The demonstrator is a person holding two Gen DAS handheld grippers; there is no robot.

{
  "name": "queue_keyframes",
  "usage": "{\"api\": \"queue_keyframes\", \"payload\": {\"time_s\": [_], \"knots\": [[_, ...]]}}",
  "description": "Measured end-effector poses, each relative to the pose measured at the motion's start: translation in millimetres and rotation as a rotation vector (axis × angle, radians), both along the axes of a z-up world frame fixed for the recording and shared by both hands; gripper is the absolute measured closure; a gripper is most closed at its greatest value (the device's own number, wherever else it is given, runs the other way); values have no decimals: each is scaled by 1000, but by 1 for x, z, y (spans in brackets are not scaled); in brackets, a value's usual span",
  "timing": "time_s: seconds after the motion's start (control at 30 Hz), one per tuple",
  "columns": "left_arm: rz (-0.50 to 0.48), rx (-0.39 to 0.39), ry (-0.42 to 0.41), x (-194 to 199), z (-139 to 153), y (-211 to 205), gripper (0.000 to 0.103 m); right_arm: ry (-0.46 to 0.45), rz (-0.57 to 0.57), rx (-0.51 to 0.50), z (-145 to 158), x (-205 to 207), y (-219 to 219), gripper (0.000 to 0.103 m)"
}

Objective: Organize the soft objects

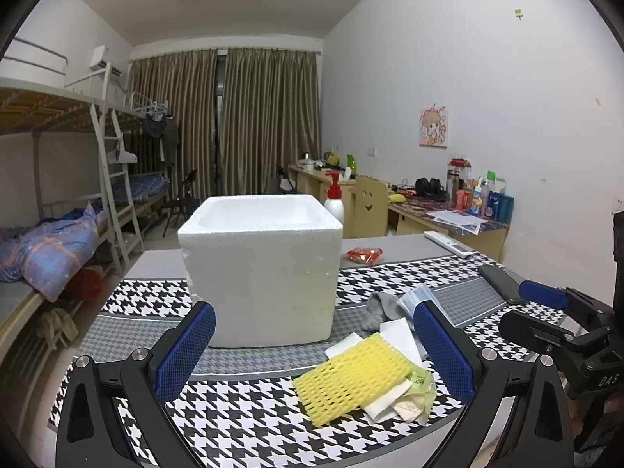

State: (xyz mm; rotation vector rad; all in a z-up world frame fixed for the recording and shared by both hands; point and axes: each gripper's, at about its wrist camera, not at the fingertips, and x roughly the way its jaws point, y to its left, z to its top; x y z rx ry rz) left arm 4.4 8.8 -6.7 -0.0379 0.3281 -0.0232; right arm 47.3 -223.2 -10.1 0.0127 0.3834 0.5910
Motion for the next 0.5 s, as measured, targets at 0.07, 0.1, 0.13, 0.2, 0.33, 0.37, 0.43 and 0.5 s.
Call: {"api": "queue_keyframes", "payload": {"time_s": [0.07, 0.1, 0.13, 0.2, 0.33, 0.37, 0.43, 0.5], "knots": [[-10, 2, 18, 5, -3, -1, 1, -2, -12, -12, -2, 2, 1, 0], [-16, -1, 26, 8, -5, -1, 1, -1, -17, -16, -3, 4, 1, 1], [-14, -1, 32, 10, -6, -1, 1, 3, -16, -17, -4, 6, 1, 1], [-19, 0, 45, 16, -9, -2, 1, 11, -17, -21, -6, 9, 2, 0], [-25, -10, 72, 23, -17, 1, 1, 38, -16, -26, -11, 21, 3, 1], [-24, -8, 77, 25, -18, 1, 1, 47, -14, -25, -12, 24, 3, 1], [-24, -2, 85, 29, -21, 0, 1, 59, -9, -26, -14, 27, 3, 1], [-29, 1, 97, 34, -23, -1, 1, 74, -15, -32, -16, 32, 3, 1]]}}
